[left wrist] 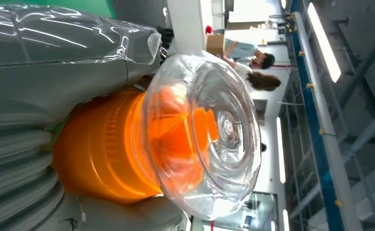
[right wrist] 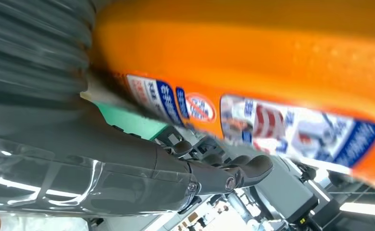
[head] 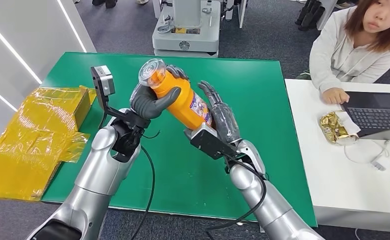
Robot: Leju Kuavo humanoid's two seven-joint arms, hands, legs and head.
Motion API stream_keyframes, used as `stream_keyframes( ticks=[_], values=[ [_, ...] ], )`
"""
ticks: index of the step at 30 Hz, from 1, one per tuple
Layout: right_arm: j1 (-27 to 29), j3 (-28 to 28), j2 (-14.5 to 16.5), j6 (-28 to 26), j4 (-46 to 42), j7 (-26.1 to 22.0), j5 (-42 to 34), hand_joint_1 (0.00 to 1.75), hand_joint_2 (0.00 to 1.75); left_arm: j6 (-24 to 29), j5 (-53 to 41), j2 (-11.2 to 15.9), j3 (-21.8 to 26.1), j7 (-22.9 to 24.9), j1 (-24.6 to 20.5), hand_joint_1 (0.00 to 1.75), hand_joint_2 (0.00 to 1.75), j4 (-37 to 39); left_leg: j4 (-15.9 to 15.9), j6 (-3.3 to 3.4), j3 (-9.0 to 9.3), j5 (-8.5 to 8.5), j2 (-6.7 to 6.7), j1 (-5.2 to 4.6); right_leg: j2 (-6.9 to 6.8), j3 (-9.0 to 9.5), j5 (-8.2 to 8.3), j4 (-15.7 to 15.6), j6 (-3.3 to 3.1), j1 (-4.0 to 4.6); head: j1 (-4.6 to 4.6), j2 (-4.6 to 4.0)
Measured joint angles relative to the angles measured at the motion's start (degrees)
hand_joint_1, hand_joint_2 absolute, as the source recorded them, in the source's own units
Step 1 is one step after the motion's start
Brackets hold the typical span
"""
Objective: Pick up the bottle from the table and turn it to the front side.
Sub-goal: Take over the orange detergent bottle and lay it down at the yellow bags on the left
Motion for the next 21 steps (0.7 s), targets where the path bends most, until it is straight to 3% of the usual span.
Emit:
stream_keyframes(
  ticks=[10,21],
  values=[
    [3.01,-1.88,-1.94,0.49,-4.5,-2.33,-2.88,0.0,1.75,3.93,-9.31,0.85,0.02,-2.86,-0.61,1.75,1.75,2.21,0.0,0.0,-0.01,0.0,-0.01,0.0,-0.01,0.0,0.0,0.0,0.0,0.0,-0.01,0.0],
    [12.33,-2.06,-6.09,-0.45,-18.02,-6.06,-6.61,0.0,1.75,11.07,-25.63,2.89,0.03,-4.87,-8.09,1.75,1.75,10.34,0.0,0.0,-0.02,0.0,-0.02,-0.01,-0.03,0.0,0.0,0.0,0.0,0.0,-0.01,0.0]
  ],
)
